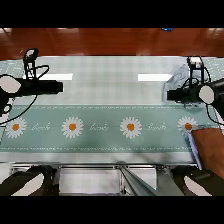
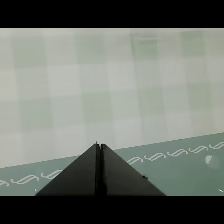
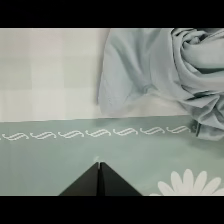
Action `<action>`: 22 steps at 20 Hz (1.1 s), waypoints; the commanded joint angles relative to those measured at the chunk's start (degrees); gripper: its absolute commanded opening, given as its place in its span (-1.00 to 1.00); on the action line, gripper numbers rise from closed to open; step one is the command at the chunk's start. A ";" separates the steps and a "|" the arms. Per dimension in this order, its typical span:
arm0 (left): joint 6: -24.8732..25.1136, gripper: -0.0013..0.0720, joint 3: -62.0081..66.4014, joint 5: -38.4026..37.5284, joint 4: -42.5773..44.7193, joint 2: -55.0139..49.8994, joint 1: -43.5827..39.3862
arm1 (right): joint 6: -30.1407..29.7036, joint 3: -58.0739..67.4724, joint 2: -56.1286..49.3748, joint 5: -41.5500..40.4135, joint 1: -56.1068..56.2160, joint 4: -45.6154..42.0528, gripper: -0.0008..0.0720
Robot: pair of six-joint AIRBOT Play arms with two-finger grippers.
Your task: Fold the shirts.
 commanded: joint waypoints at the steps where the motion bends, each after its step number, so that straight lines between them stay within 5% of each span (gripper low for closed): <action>1: 0.02 -0.85 0.00 0.00 0.00 -0.04 -0.02 | 0.00 0.07 0.02 0.02 0.02 0.00 -0.92; 10: 0.02 -0.85 0.00 0.00 0.00 -0.04 -0.02 | -0.52 0.07 0.00 -0.24 0.02 -0.61 -0.92; 22: 0.02 -0.85 0.00 0.02 0.00 -0.04 -0.02 | -0.90 0.13 0.02 -23.26 0.02 -3.43 -0.92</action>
